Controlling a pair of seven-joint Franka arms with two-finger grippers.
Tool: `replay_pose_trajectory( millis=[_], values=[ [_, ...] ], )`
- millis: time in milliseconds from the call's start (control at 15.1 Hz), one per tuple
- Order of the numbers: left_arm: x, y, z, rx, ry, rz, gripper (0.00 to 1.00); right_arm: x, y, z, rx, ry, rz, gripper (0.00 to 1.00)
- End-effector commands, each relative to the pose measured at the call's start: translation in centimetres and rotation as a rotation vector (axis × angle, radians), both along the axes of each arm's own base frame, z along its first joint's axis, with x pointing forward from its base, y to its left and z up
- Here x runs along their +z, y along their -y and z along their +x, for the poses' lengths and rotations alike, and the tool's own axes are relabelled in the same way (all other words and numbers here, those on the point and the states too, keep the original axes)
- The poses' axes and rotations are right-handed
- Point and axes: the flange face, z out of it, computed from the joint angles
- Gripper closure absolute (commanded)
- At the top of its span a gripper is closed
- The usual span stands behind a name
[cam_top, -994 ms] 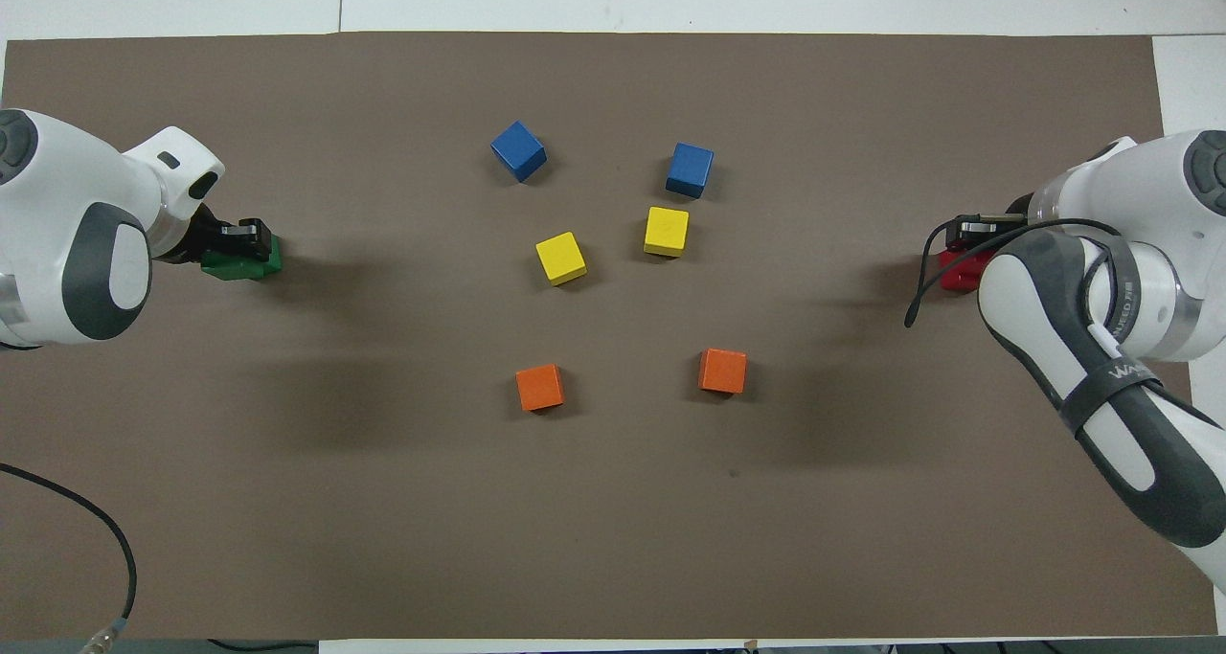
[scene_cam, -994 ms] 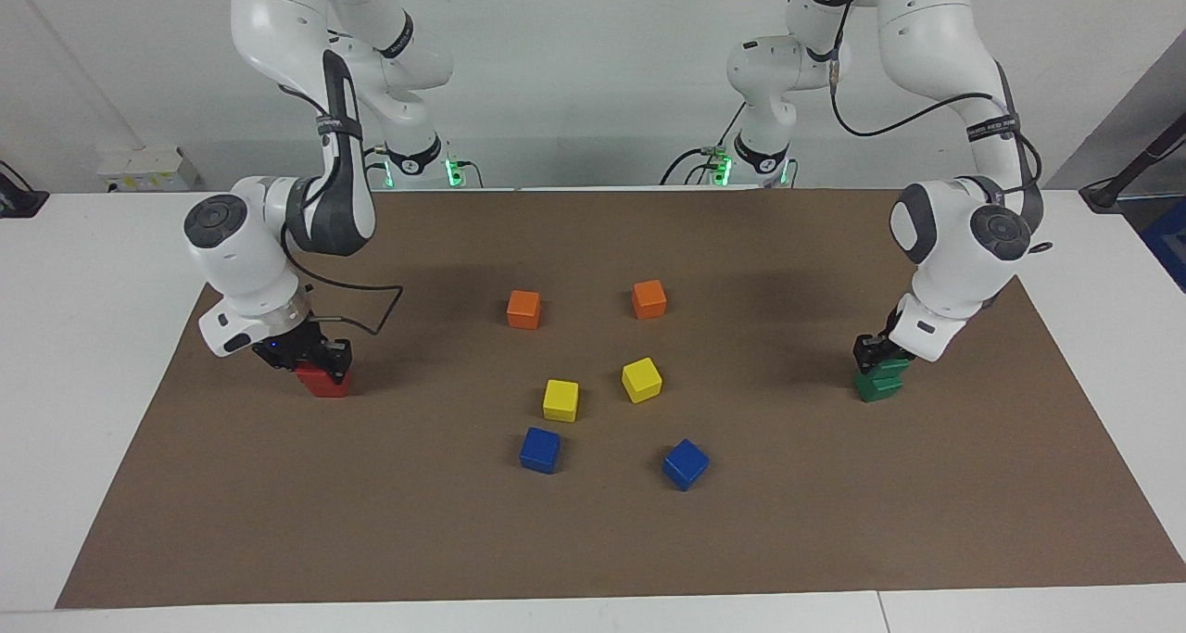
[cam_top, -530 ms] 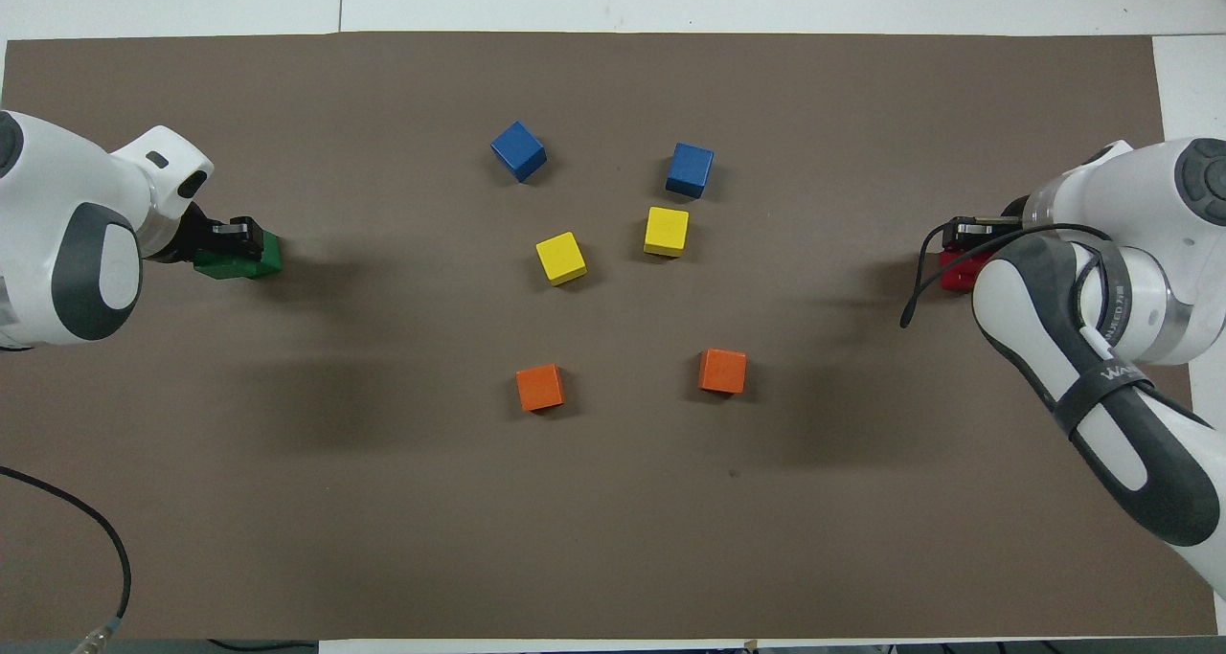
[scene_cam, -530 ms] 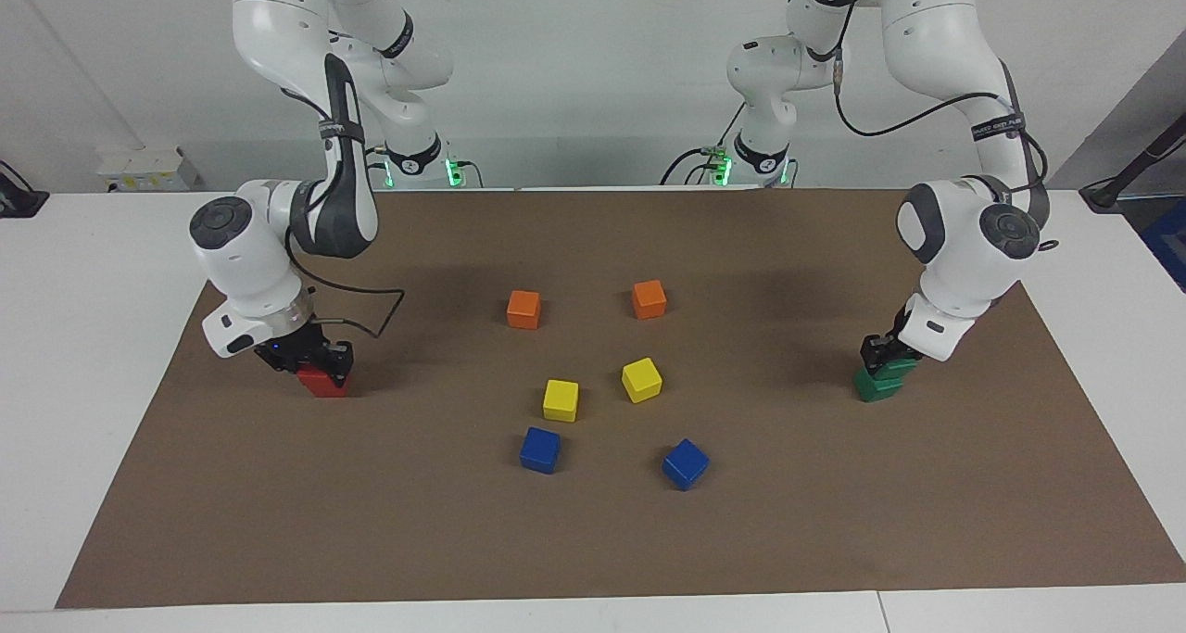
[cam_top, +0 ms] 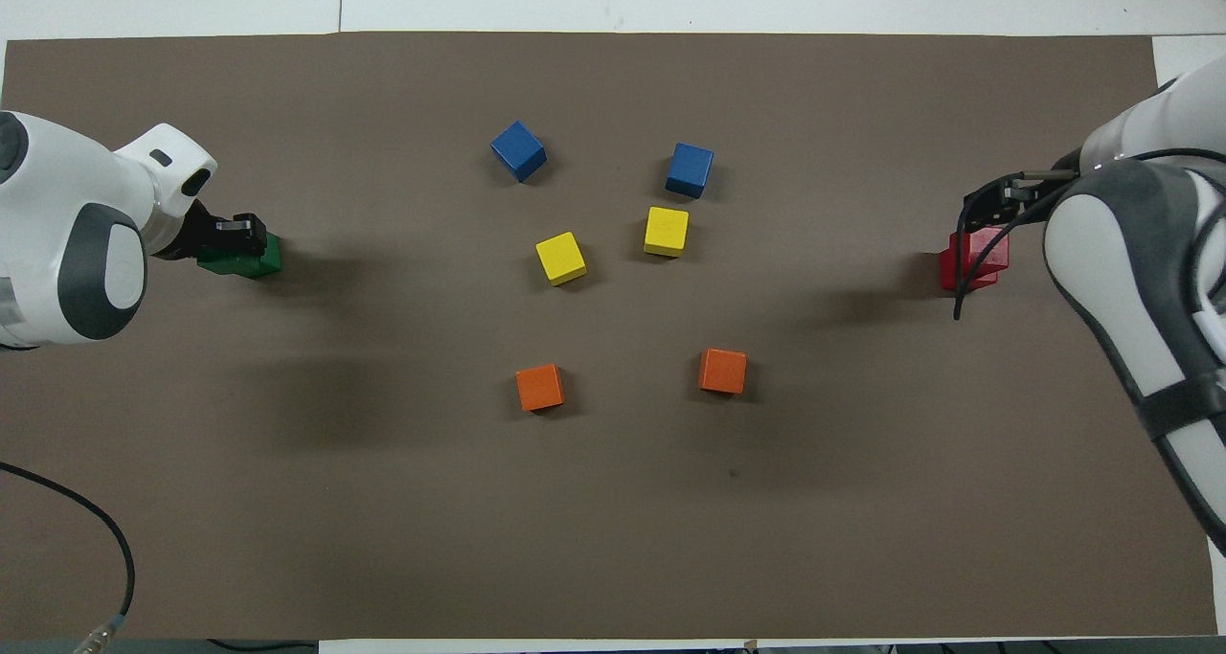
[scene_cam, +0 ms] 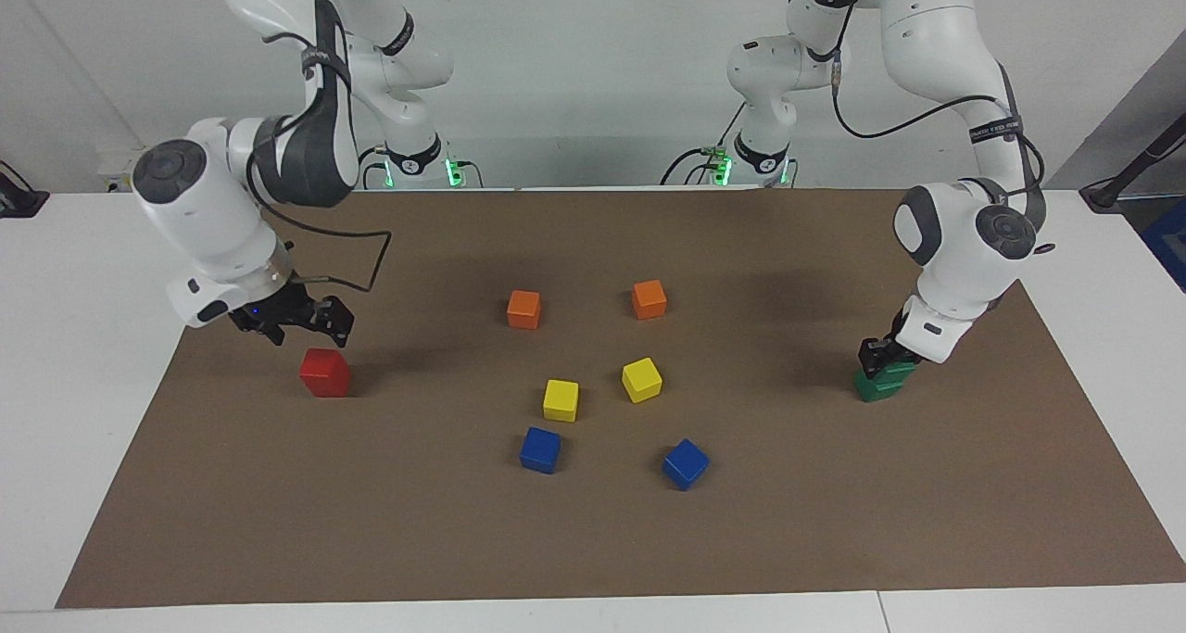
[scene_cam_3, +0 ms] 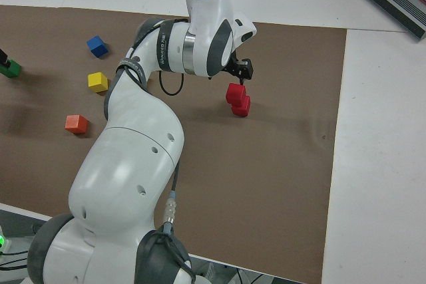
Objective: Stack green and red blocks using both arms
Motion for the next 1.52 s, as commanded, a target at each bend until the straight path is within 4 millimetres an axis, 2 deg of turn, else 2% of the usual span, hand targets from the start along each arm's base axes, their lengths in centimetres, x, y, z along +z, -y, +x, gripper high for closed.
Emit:
replay_pose_trajectory(
  millis=[0,66,199,331,398,530,663,729,862,994,1127,1459],
  values=[
    [-1.2,0.0,-0.3,-0.004,0.002,-0.013,0.0,5.9,-1.2,-2.9,0.089,0.028,-0.008,0.0],
    [-1.2,0.0,-0.3,-0.004,0.002,-0.013,0.0,7.8,-1.8,-4.0,0.109,0.033,-0.004,0.0],
    [-1.0,0.0,-0.3,-0.008,-0.001,-0.013,0.0,9.8,-2.1,-5.6,0.114,0.027,0.003,0.0],
    [-0.3,-0.4,-0.3,-0.005,-0.004,-0.012,0.0,10.6,-2.1,-6.4,0.116,0.016,0.006,0.0],
    [0.7,-0.8,-0.6,0.001,-0.012,-0.011,0.0,10.9,-2.1,-6.8,0.116,0.003,0.008,0.0],
    [4.7,-1.0,-1.4,0.002,-0.034,-0.006,0.0,11.0,-2.3,-7.3,0.119,-0.017,0.01,0.0],
    [8.9,-0.8,-3.0,-0.003,-0.074,0.0,0.0,10.8,-2.1,-7.5,0.115,-0.024,0.011,0.0],
    [10.8,-0.8,-4.0,-0.002,-0.089,0.003,0.0,10.8,-3.0,-7.5,0.13,-0.024,0.008,0.0],
    [13.7,-0.4,-6.2,-0.003,-0.132,0.007,0.0,10.6,-2.4,-7.3,0.118,-0.03,0.005,0.0],
    [16.7,-0.2,-8.7,0.0,-0.149,0.011,0.0,10.4,-2.9,-7.2,0.128,-0.033,-0.001,0.0],
    [17.8,0.1,-10.1,-0.004,-0.163,0.014,0.0,10.3,-2.4,-7.1,0.132,-0.034,-0.049,0.0],
    [18.1,1.4,-9.8,-0.023,-0.151,0.014,0.0,10.1,-2.0,-7.2,0.133,-0.05,-0.078,0.0]
  ],
)
